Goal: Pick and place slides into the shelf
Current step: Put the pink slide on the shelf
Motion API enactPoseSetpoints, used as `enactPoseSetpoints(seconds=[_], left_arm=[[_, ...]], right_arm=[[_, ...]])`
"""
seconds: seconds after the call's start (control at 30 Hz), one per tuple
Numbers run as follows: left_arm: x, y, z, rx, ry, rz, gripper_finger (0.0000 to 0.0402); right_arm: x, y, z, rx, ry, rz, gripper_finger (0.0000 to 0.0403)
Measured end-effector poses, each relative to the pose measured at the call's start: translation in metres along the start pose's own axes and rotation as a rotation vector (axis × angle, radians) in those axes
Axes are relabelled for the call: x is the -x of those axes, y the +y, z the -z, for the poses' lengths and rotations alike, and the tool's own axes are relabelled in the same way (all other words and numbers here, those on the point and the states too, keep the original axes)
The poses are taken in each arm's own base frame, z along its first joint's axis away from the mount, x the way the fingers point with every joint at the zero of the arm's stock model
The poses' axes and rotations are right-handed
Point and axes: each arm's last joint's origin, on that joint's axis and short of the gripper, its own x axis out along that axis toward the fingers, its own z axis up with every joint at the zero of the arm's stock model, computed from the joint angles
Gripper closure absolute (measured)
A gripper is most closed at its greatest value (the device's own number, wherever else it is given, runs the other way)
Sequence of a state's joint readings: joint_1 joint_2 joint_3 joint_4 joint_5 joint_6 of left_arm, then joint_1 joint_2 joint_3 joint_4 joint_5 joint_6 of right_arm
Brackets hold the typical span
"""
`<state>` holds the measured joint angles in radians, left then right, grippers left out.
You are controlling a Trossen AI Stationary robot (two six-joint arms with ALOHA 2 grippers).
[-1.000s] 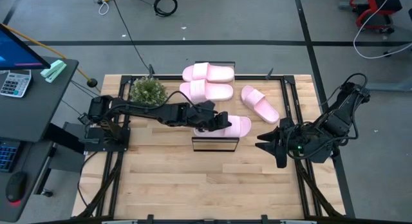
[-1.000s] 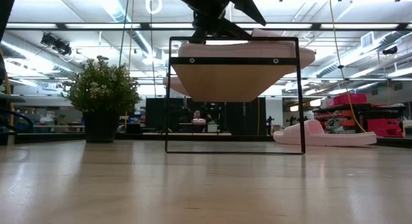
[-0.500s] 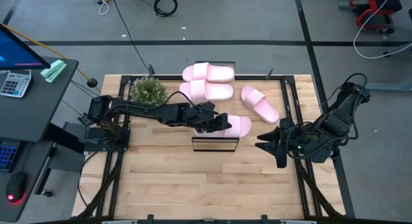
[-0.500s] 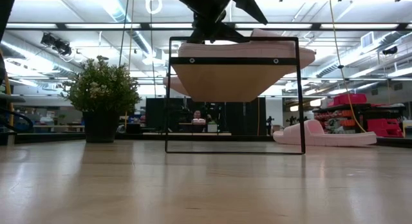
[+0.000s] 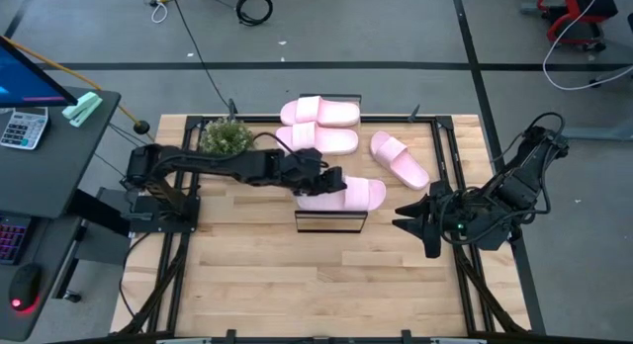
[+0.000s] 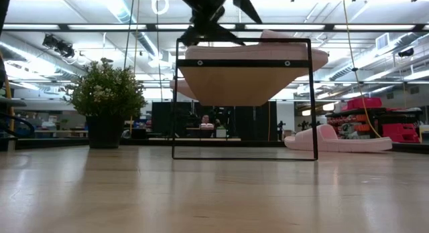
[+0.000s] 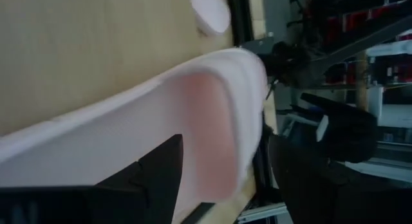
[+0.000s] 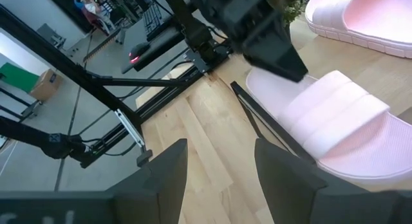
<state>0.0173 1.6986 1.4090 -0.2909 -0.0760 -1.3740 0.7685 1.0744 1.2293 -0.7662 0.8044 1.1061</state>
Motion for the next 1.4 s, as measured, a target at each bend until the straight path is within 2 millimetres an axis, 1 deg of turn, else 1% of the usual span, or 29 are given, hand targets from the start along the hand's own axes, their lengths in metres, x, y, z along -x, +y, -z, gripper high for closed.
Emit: enactPoseSetpoints(seconds=[0.2,0.5,0.6,0.67,0.73,0.8,0.93,1.07,1.17,1.23,1.3,1.4], left_arm=[[0.021,-0.009,-0.009,-0.013,-0.033,0.048,0.0166],[0.062,-0.006,-0.013,-0.066,-0.097,-0.055,0.0169],[0.075,-0.007,-0.015,-0.099,-0.112,-0.056,0.017],[0.083,-0.005,-0.015,-0.101,-0.12,-0.041,0.017],[0.092,0.001,-0.012,-0.09,-0.123,-0.019,0.0171],[0.098,0.005,-0.007,-0.062,-0.137,0.091,0.017],[0.105,0.024,0.01,0.033,-0.186,0.379,0.0174],[0.109,0.058,0.022,0.125,-0.272,0.601,0.0185],[0.116,0.085,0.029,0.162,-0.34,0.683,0.0196],[0.118,0.101,0.033,0.161,-0.361,0.696,0.0202],[0.121,0.113,0.034,0.161,-0.379,0.711,0.0208],[0.127,0.122,0.034,0.154,-0.403,0.74,0.0214]], right_arm=[[0.0,-0.001,0.0,0.008,0.002,0.007,0.0216],[-0.004,-0.007,-0.004,0.014,-0.018,0.058,0.0216],[-0.005,-0.012,-0.007,0.016,-0.013,0.084,0.0216],[-0.006,-0.014,-0.01,0.009,-0.016,0.093,0.0216],[-0.007,-0.017,-0.012,0.01,-0.011,0.104,0.0216],[-0.007,-0.019,-0.015,0.008,-0.011,0.11,0.0216],[-0.007,-0.023,-0.017,0.011,0.0,0.128,0.0216],[-0.008,-0.025,-0.019,0.001,0.015,0.13,0.0216],[-0.01,-0.028,-0.022,-0.009,0.01,0.143,0.0216],[-0.012,-0.03,-0.024,-0.019,0.0,0.161,0.0216],[-0.015,-0.035,-0.028,-0.027,-0.011,0.198,0.0216],[-0.02,-0.046,-0.035,-0.062,-0.01,0.269,0.0216]])
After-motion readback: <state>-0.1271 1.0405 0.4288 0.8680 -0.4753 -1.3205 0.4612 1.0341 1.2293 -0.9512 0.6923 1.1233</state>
